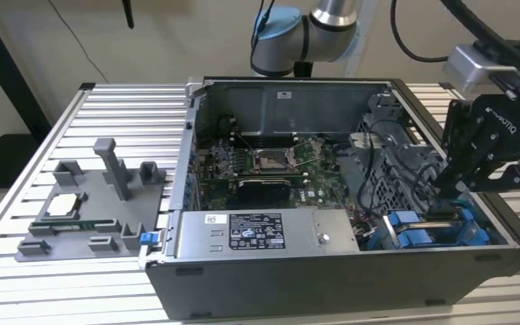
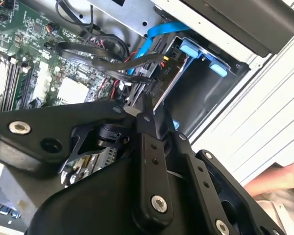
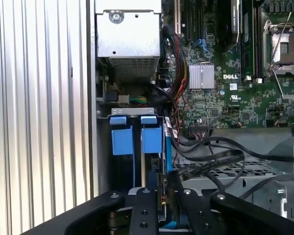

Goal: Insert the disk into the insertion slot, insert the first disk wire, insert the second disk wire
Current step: 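Insert the second disk wire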

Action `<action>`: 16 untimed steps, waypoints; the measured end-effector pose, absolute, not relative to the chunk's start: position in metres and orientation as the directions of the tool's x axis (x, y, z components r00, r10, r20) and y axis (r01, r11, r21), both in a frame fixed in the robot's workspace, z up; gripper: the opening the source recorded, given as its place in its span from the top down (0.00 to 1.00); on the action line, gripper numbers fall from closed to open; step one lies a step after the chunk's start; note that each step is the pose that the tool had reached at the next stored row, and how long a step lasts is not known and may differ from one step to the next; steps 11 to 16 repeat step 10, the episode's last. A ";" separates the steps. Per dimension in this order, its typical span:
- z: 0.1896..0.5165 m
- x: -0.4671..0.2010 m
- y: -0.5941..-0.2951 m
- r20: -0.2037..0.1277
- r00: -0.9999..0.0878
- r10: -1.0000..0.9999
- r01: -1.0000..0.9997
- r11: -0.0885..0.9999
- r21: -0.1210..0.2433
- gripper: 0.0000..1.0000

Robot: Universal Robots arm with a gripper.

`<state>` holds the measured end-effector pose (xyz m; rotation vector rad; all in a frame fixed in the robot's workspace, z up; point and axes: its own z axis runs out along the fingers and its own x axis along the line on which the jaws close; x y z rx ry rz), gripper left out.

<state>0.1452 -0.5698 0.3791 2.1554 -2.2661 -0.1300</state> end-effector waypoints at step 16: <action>0.386 0.145 -0.570 -0.049 -0.052 -0.997 -0.997 0.048 0.068 0.00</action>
